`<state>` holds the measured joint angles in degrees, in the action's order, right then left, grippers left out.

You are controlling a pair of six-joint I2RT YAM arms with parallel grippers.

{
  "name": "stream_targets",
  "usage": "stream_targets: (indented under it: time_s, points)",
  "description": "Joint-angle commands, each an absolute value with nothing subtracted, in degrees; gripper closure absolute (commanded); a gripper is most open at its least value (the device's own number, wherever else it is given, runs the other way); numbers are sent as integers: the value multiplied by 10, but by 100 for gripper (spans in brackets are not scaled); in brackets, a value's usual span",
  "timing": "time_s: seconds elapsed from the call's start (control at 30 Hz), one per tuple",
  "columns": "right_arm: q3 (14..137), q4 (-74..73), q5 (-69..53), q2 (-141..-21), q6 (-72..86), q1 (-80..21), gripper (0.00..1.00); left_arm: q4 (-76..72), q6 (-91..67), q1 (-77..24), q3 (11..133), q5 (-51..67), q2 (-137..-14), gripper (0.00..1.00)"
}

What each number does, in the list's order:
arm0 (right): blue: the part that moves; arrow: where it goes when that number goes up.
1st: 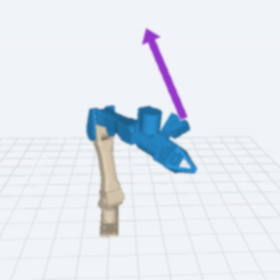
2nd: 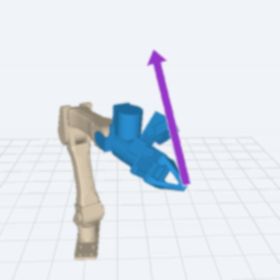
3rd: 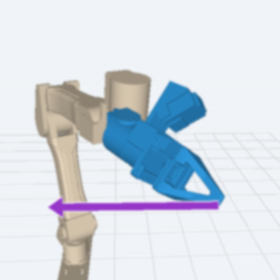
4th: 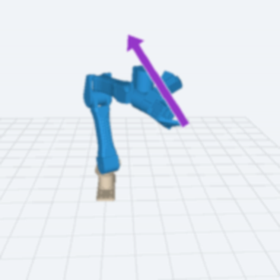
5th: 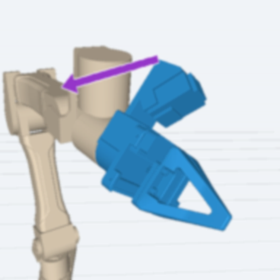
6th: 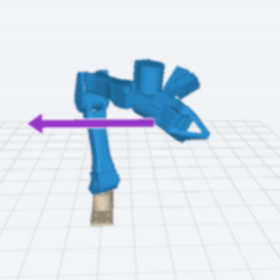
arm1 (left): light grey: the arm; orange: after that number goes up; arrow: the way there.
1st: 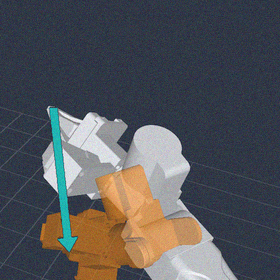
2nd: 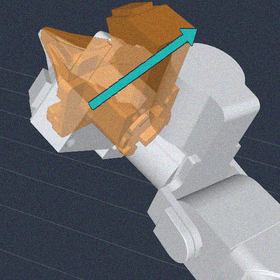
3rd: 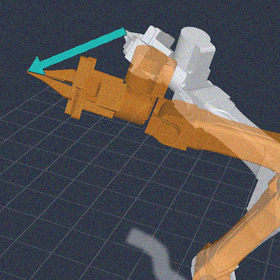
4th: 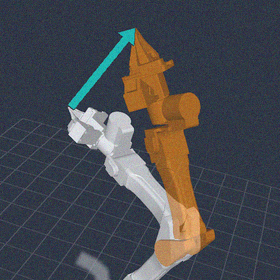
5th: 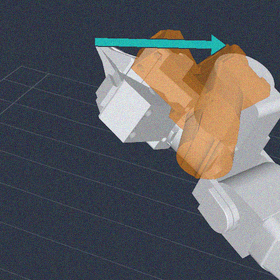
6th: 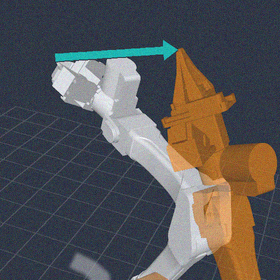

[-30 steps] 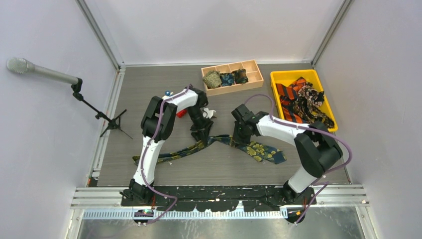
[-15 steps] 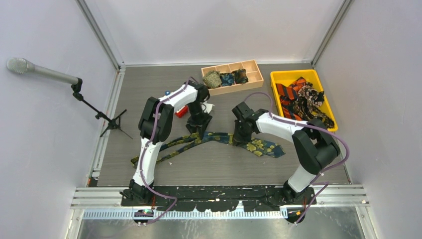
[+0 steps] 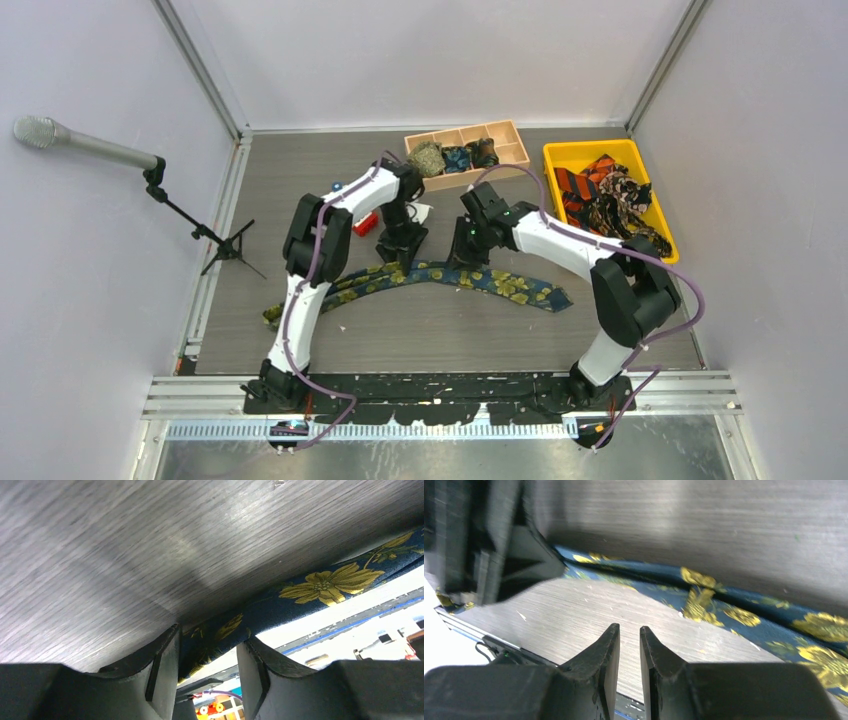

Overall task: Roll the ties
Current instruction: Flatten out the tie at the center of the board.

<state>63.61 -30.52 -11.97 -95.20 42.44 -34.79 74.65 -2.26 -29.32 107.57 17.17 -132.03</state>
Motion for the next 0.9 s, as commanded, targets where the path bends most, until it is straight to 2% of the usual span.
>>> stream_targets:
  time_s: [0.0, 0.17, 0.3, 0.47, 0.63, 0.73, 0.87]
  points:
    - [682, -265, -127, -989, 435, -346, 74, 768, -8, -306, 1069, 219, -1326, 54]
    - [687, -240, -120, -1049, 436, -345, 74, 759, -19, -312, 1029, 234, -1297, 51]
    - [653, -234, -111, -1068, 438, -345, 74, 738, -28, -318, 985, 240, -1251, 43]
    - [580, -233, -97, -1033, 443, -345, 74, 716, -48, -326, 949, 227, -1192, 32]
    - [516, -248, -81, -975, 437, -345, 74, 705, -59, -343, 922, 169, -1125, 27]
    - [530, -317, -15, -945, 416, -347, 74, 657, -74, -349, 868, 115, -1048, 26]
    - [612, -396, 50, -921, 384, -363, 74, 609, -98, -349, 795, 79, -955, 26]
